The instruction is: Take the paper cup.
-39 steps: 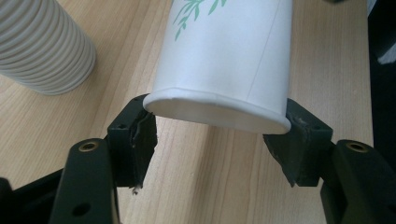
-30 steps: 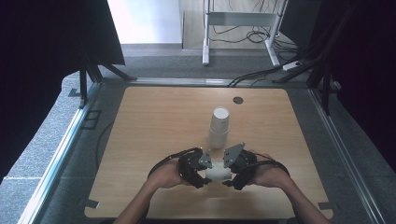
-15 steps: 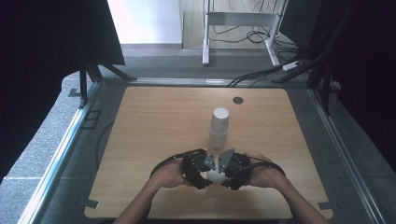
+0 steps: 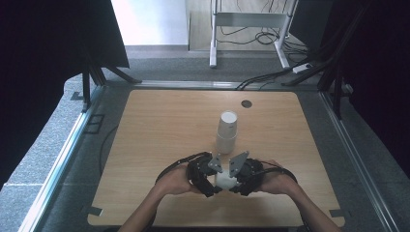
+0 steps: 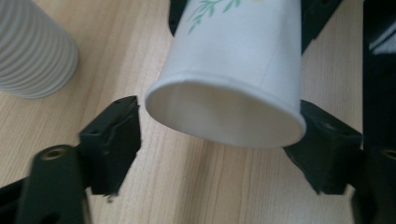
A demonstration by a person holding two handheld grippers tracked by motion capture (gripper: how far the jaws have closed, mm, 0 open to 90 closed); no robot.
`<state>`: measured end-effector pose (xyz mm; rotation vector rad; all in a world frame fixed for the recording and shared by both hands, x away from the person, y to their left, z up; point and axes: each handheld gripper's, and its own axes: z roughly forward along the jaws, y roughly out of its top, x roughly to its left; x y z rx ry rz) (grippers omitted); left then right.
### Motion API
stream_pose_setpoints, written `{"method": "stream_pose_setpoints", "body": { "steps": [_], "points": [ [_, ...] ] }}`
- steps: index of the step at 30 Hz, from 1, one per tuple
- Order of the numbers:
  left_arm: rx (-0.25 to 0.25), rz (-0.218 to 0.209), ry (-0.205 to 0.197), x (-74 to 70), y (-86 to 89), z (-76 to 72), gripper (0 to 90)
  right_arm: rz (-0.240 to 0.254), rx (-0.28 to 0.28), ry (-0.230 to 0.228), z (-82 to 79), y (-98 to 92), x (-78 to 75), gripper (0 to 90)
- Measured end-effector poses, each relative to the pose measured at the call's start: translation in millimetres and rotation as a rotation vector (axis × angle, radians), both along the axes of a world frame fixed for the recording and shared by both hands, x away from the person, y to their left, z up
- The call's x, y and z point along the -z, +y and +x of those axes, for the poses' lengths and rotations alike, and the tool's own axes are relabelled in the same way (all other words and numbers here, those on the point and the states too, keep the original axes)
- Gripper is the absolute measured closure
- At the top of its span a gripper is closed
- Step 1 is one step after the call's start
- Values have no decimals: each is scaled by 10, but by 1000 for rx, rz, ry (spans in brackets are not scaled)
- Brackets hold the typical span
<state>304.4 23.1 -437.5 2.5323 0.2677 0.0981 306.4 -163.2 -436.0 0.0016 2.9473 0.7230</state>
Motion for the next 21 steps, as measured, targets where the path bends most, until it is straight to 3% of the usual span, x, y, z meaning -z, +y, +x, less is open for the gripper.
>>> {"method": "stream_pose_setpoints", "body": {
  "steps": [11, 21],
  "points": [
    [-125, -227, 55, -77, 195, 53, 105, 154, 82, 35, 39, -161, -99, 373],
    [-160, -373, 88, -94, 335, 98, 127, 284, 130, 41, 60, -288, -113, 374]
  ]
}}
